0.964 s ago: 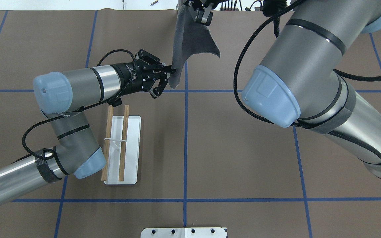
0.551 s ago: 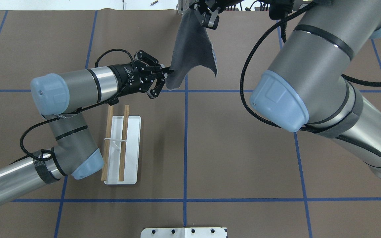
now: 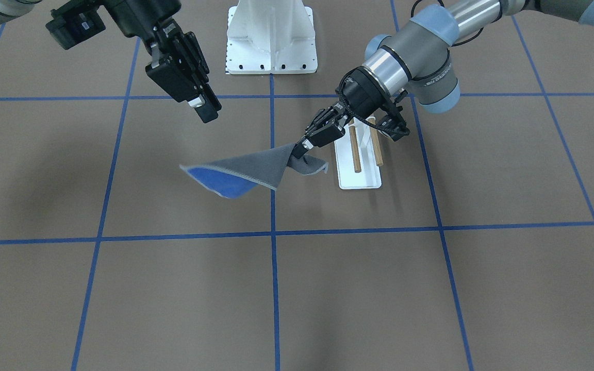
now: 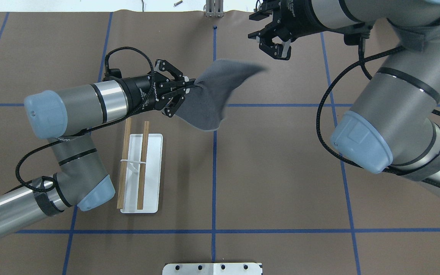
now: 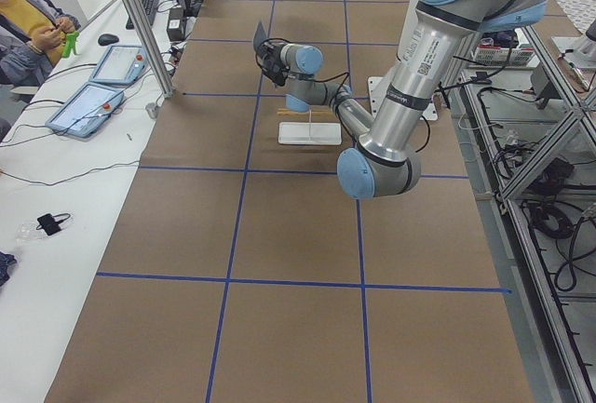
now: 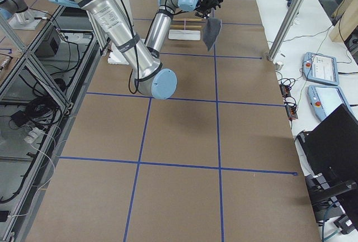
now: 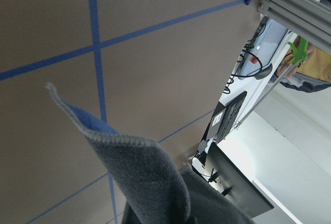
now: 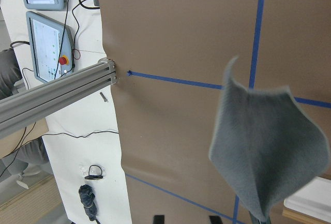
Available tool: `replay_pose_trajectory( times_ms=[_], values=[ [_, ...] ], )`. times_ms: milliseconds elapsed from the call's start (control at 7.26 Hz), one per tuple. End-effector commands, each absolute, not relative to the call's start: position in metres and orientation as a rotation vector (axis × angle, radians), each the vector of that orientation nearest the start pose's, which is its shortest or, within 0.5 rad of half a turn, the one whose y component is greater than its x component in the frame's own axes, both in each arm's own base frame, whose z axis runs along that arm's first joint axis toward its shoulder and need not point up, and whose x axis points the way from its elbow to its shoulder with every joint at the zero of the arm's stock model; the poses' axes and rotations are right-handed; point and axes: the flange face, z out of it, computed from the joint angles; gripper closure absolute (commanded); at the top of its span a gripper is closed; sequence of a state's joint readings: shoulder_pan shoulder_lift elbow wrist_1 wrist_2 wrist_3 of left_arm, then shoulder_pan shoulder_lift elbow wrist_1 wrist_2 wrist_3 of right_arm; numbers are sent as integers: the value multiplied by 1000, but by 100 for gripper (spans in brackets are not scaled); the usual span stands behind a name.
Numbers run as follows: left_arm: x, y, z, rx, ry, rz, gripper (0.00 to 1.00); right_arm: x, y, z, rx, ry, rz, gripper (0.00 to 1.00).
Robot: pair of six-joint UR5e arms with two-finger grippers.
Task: Hang towel on rack
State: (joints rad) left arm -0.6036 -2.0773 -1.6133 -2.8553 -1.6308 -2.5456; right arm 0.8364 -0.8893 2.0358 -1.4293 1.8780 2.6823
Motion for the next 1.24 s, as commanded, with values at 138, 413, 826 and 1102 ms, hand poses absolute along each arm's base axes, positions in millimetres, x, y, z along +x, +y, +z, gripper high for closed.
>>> replay_pose_trajectory(
  times_ms=[138,413,826,1102],
  values=[
    [424,-431,218,-5,1996,-689,100,-292,-479,94,-366,-1337,1334,0],
    [424,-418,244,189,1955,-526,100,-287,-484,109,-300,-1316,1281,0],
    [412,-399,264,663,1804,-164,100,-286,-485,117,-166,-1299,1132,0],
    [412,-369,289,631,1838,-136,100,-282,-490,133,-132,-1267,1110,0]
  ],
)
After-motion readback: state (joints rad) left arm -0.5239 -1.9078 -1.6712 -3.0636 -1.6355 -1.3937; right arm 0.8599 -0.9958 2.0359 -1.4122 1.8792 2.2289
